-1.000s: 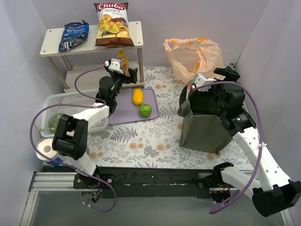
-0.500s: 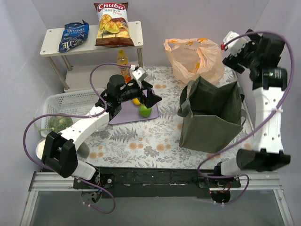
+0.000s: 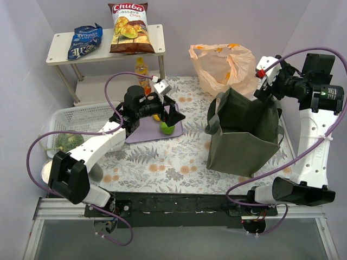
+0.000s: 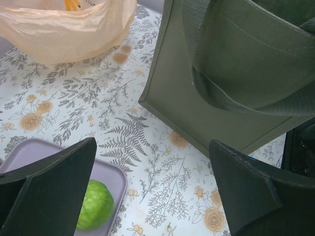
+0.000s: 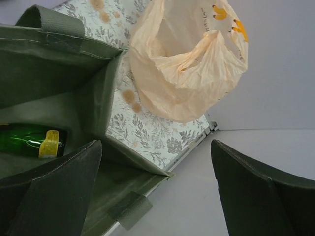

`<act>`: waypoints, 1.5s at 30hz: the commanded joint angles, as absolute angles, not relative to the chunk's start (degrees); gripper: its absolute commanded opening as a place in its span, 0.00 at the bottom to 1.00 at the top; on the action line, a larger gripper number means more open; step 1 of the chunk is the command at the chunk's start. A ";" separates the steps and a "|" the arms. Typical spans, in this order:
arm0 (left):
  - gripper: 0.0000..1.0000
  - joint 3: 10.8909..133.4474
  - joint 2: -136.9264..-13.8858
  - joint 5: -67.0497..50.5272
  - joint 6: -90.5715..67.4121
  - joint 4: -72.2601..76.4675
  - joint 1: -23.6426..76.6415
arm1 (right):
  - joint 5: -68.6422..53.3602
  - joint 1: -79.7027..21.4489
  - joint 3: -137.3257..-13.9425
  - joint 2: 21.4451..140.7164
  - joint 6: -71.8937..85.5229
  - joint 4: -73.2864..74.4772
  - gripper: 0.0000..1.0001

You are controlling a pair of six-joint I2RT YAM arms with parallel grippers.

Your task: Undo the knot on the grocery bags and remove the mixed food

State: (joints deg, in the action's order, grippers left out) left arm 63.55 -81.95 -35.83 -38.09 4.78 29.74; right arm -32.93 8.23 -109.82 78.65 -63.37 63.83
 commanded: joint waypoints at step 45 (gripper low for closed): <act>0.98 103.01 -94.92 -53.26 -40.52 -5.19 42.53 | 6.31 -22.85 -100.98 72.77 -24.54 34.36 0.01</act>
